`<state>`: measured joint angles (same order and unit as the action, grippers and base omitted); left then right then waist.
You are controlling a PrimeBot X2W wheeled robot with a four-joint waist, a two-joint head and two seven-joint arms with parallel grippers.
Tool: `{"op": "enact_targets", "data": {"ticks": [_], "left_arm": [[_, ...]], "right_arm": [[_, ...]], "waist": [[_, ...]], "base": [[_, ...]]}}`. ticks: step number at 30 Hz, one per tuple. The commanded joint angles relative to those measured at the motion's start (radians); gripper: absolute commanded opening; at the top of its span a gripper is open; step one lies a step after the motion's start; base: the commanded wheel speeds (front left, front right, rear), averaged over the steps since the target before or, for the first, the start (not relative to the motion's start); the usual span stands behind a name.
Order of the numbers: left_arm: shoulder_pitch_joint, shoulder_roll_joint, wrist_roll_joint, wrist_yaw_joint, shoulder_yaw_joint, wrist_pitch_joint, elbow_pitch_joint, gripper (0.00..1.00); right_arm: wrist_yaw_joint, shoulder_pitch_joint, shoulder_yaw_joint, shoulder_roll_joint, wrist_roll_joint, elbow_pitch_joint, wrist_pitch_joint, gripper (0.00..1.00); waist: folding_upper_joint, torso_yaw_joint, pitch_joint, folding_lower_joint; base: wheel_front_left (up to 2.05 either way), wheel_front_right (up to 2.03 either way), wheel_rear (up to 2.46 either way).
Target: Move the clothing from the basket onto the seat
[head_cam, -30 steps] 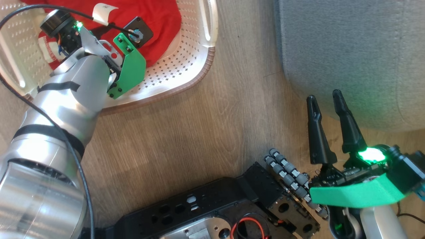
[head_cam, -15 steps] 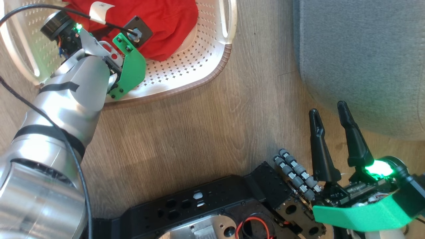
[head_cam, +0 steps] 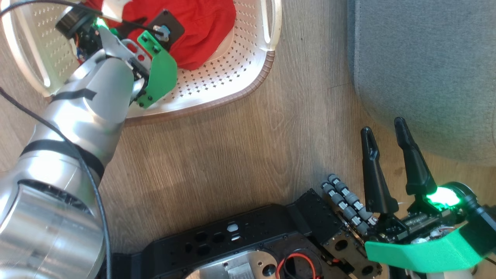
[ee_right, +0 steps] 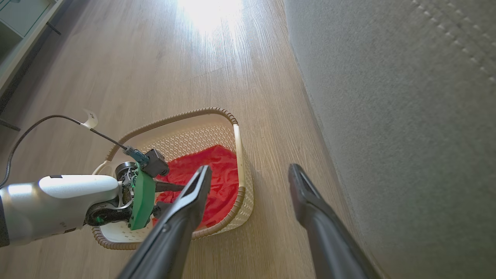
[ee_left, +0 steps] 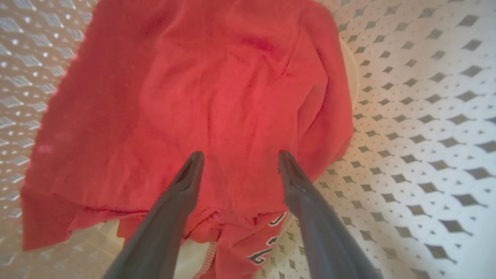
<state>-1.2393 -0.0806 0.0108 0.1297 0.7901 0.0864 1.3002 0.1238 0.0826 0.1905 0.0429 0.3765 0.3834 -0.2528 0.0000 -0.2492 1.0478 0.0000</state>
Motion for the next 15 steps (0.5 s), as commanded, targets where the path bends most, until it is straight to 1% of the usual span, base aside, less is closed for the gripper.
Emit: {"op": "enact_targets", "data": {"ticks": [1, 4, 15], "left_arm": [[-0.005, -0.002, 0.015, -0.004, -0.012, 0.027, -0.013, 1.00], [-0.010, 0.001, 0.020, -0.008, -0.011, 0.043, -0.013, 1.00], [0.000, 0.010, 0.032, -0.003, 0.024, 0.046, -0.011, 1.00]], "right_arm": [[0.007, 0.060, 0.025, 0.007, -0.006, 0.029, -0.009, 1.00], [0.007, 0.064, 0.024, 0.007, 0.000, 0.030, -0.009, 1.00], [0.007, 0.077, 0.034, 0.007, -0.003, 0.046, -0.009, 1.00]], "waist": [[0.0000, -0.002, 0.000, 0.0000], [0.0000, -0.005, 0.001, 0.0000], [0.0000, -0.002, -0.001, 0.0000]], "base": [[0.00, 0.00, 0.00], [0.00, 0.00, 0.00], [0.00, 0.00, 0.00]]}}
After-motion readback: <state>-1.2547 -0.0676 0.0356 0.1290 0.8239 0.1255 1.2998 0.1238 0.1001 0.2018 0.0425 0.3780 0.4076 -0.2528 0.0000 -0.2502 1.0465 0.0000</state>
